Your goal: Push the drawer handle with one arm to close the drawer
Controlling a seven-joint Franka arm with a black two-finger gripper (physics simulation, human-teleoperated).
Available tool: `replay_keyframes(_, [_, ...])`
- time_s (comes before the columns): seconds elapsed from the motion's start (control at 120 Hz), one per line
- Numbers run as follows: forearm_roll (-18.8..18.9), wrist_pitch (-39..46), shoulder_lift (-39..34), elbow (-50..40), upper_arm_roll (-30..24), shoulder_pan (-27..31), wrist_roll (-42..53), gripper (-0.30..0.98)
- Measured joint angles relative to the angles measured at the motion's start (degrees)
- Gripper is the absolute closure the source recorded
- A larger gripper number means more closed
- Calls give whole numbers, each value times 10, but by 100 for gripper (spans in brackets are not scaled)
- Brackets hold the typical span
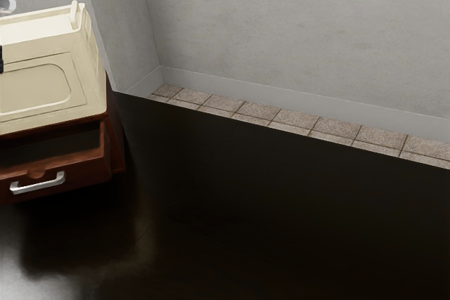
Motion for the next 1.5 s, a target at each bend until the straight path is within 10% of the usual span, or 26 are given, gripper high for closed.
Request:
replay_keyframes(0.35, [-2,223,-16,76,-95,-15,-23,3])
replay_keyframes(0.658, [-11,252,-74,-93,-91,8,-42,49])
replay_keyframes(1.5, [-47,504,-164,-541,-111,141,-210,78])
